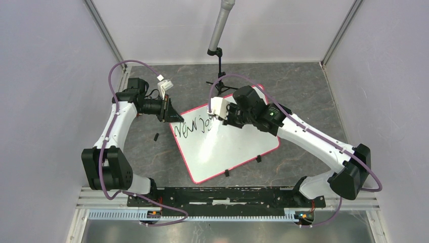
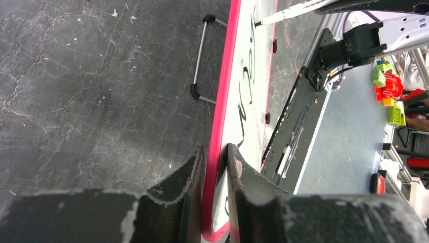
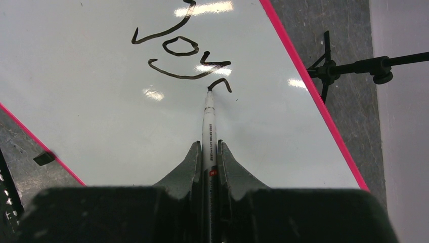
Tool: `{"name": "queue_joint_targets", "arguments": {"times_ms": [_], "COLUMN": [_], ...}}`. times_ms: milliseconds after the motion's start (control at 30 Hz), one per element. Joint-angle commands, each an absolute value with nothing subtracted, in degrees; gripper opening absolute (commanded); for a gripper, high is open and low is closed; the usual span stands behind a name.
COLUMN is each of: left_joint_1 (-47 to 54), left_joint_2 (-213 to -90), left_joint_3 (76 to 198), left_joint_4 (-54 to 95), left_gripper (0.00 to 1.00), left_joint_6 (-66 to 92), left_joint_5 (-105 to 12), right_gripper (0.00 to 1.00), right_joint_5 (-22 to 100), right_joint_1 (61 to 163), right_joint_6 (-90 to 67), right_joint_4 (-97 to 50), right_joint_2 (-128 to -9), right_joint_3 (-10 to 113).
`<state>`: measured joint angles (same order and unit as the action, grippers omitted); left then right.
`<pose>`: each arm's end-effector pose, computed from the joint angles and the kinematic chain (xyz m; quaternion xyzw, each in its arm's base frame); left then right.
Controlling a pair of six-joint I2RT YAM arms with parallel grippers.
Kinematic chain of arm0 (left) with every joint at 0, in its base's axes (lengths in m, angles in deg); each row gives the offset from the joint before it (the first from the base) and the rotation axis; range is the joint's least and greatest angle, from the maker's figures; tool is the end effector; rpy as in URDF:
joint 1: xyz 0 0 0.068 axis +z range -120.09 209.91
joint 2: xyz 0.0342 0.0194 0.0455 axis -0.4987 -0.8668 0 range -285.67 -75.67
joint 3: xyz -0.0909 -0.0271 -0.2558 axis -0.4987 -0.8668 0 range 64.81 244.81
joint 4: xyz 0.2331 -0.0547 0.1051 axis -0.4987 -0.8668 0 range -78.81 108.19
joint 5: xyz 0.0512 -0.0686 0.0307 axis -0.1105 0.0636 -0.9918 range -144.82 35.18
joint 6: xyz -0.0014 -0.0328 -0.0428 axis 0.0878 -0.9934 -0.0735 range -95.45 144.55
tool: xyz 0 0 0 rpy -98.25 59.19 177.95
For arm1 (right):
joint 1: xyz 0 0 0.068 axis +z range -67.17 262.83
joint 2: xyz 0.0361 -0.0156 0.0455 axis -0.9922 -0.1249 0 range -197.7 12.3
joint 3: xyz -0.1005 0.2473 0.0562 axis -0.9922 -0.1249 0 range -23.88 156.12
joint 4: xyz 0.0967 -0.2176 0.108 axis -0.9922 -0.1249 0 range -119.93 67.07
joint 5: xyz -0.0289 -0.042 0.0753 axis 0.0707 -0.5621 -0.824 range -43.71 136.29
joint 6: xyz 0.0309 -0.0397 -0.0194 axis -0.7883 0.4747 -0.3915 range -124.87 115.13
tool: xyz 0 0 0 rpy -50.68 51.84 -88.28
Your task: Write a sentence on the whiteboard
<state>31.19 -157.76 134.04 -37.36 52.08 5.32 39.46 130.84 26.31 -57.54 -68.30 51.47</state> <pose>0.2701 -0.0249 0.2936 0.2845 0.8066 -0.4364 0.2794 0.2045 0.2334 0.3412 -0.5958 0.6806 0.1152 0.4106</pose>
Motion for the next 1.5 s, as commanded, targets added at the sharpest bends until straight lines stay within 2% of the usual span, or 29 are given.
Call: {"name": "queue_joint_targets", "arguments": {"times_ms": [0, 300, 667, 1000, 1467], "left_joint_1": [29.5, 29.5, 29.4, 29.3, 29.2], "left_joint_2": [-157.7, -157.5, -157.6, -157.4, -157.4], "left_joint_3": [133.0, 132.6, 132.5, 132.4, 132.5], "left_joint_4": [-37.5, -36.2, -36.1, -36.1, -36.2], "left_gripper": [0.02, 0.02, 0.03, 0.03, 0.03], "left_joint_6": [52.3, 51.3, 51.2, 51.2, 51.4], "left_joint_5": [2.2, 1.7, 1.5, 1.5, 1.6], "right_gripper": [0.0, 0.0, 0.0, 0.0, 0.0], "right_joint_5": [42.0, 43.9, 38.8, 36.1, 35.3], "right_joint_1": [130.8, 130.8, 133.6, 134.1, 126.5], "right_joint_6": [27.3, 27.2, 27.3, 27.3, 27.0], "right_joint_4": [-58.5, -58.6, -60.1, -60.1, -59.0], "right_joint_2": [-67.4, -66.4, -67.8, -68.9, -62.8], "right_joint_3": [50.4, 48.9, 49.4, 54.6, 51.6]}}
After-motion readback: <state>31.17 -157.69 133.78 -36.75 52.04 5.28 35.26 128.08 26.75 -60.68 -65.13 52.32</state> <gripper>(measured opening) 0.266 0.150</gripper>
